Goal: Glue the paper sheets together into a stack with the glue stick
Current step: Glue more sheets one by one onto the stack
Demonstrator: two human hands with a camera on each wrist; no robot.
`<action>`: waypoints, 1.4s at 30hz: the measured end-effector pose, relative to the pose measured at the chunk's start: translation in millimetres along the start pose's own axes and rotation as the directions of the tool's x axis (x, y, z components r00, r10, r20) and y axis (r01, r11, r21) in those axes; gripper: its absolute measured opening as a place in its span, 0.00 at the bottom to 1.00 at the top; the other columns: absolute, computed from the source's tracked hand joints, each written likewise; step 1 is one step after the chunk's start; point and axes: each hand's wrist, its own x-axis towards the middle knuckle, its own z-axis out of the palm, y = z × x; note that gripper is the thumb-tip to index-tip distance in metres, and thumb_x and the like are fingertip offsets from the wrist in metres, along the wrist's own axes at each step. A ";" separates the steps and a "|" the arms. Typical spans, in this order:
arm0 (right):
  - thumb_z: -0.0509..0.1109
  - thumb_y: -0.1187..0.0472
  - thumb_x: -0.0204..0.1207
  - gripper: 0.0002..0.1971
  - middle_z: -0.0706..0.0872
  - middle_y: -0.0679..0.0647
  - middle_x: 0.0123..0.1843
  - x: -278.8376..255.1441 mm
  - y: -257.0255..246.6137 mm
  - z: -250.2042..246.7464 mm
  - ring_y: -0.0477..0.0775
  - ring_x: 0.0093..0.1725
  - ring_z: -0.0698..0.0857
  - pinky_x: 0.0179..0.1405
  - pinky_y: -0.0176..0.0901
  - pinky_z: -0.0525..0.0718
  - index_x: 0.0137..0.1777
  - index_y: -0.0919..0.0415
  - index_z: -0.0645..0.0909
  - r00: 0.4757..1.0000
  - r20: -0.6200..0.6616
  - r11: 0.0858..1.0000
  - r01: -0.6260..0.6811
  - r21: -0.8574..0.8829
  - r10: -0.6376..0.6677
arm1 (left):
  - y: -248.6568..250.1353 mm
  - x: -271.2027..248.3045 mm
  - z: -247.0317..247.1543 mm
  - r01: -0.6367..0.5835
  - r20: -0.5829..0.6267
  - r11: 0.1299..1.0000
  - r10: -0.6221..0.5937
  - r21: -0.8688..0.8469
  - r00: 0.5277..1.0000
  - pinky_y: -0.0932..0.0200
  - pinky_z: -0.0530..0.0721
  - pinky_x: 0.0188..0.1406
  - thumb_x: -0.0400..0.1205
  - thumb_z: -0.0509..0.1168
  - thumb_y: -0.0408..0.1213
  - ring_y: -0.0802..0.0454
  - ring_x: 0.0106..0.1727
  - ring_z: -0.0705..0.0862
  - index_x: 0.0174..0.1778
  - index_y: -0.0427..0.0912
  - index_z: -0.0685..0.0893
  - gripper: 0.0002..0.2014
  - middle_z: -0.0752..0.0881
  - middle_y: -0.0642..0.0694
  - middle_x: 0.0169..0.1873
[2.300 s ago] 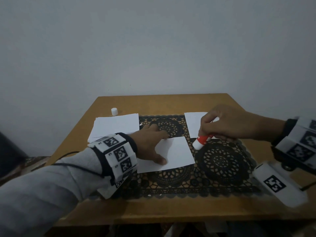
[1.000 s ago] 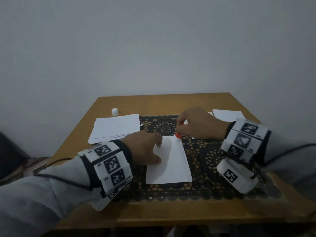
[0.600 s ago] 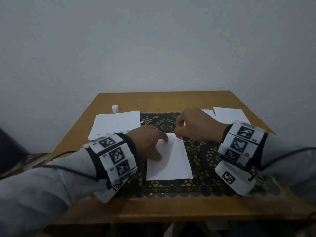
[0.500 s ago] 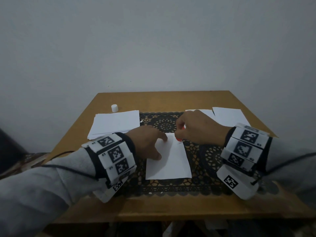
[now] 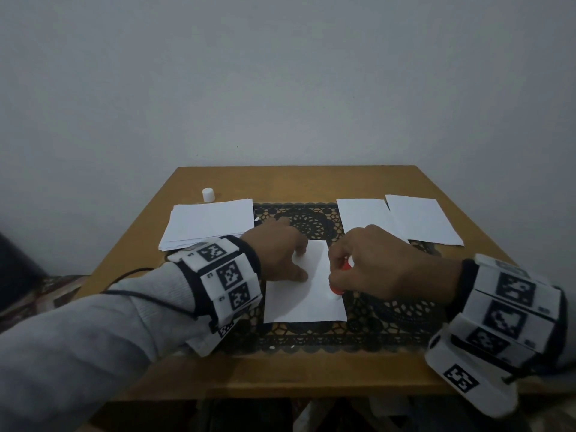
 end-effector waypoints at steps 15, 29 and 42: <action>0.72 0.54 0.75 0.09 0.89 0.44 0.38 -25.0 7.2 -6.4 0.46 0.44 0.84 0.49 0.46 0.86 0.40 0.55 0.92 0.994 0.087 0.974 0.047 0.223 -0.068 | -5.4 15.9 -7.3 0.037 0.072 0.998 -0.033 -0.053 0.997 0.53 0.76 0.62 0.67 0.77 0.58 0.48 0.61 0.73 0.71 0.49 0.72 0.38 0.74 0.47 0.62; 0.70 0.58 0.77 0.10 0.77 0.54 0.20 -25.6 21.3 -38.4 0.49 0.20 0.73 0.32 0.49 0.78 0.36 0.52 0.89 0.988 -0.134 0.879 -0.007 0.478 0.081 | -8.3 22.1 -9.2 0.003 0.039 0.992 0.002 -0.128 0.999 0.57 0.75 0.44 0.66 0.80 0.53 0.50 0.49 0.74 0.53 0.49 0.69 0.30 0.75 0.51 0.46; 0.70 0.57 0.76 0.08 0.76 0.49 0.18 -21.3 20.4 -40.7 0.44 0.17 0.72 0.19 0.37 0.72 0.37 0.53 0.88 0.974 -0.218 0.892 0.044 0.451 0.062 | -14.4 -8.8 -28.5 -0.206 0.110 0.900 0.266 -0.384 0.958 0.67 0.83 0.53 0.76 0.66 0.21 0.64 0.54 0.82 0.68 0.56 0.81 0.29 0.82 0.65 0.58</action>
